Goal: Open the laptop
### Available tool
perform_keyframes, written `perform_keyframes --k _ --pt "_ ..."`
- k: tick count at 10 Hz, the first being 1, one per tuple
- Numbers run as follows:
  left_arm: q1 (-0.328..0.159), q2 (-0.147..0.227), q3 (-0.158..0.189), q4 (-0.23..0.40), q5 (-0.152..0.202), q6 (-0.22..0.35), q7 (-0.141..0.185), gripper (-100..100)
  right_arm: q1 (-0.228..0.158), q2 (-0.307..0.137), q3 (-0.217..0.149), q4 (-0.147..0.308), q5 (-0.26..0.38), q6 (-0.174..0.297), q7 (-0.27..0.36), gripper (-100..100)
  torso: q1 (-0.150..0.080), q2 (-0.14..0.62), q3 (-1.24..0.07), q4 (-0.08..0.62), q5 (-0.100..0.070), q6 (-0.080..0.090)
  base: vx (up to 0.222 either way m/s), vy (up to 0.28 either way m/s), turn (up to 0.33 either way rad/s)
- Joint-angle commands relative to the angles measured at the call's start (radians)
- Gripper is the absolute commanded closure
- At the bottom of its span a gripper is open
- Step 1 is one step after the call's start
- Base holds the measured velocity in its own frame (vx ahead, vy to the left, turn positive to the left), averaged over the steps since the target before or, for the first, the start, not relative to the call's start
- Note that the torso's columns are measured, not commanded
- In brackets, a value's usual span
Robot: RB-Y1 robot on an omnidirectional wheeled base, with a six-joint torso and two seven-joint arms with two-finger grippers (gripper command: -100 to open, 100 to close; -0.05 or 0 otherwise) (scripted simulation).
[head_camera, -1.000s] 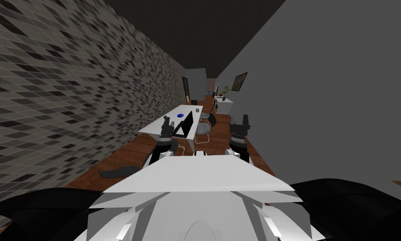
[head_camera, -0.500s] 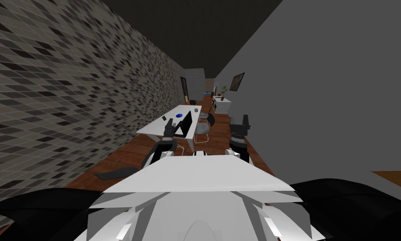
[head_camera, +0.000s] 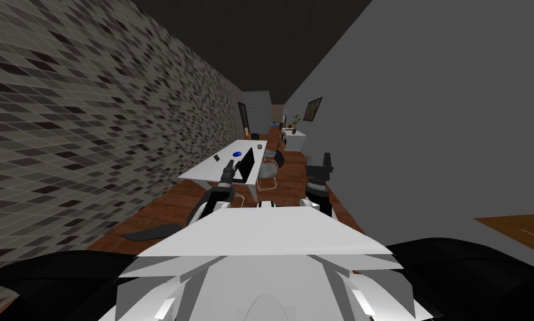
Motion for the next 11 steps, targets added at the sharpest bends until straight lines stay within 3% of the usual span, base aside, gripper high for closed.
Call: perform_keyframes --k 1,11 --pt "-0.001 0.034 0.001 0.008 -0.013 0.048 0.003 -100 0.0 0.0 0.0 0.0 0.0 0.0 0.0 0 0.0 0.0 0.0 0.0 0.0 0.0 -0.016 -0.005 -0.041" --pt "-0.011 0.135 -0.002 0.032 -0.067 0.234 0.006 -100 0.0 0.0 0.0 0.0 0.0 0.0 0.0 0 0.0 0.0 0.0 0.0 0.0 0.0 -0.015 -0.008 -0.04"
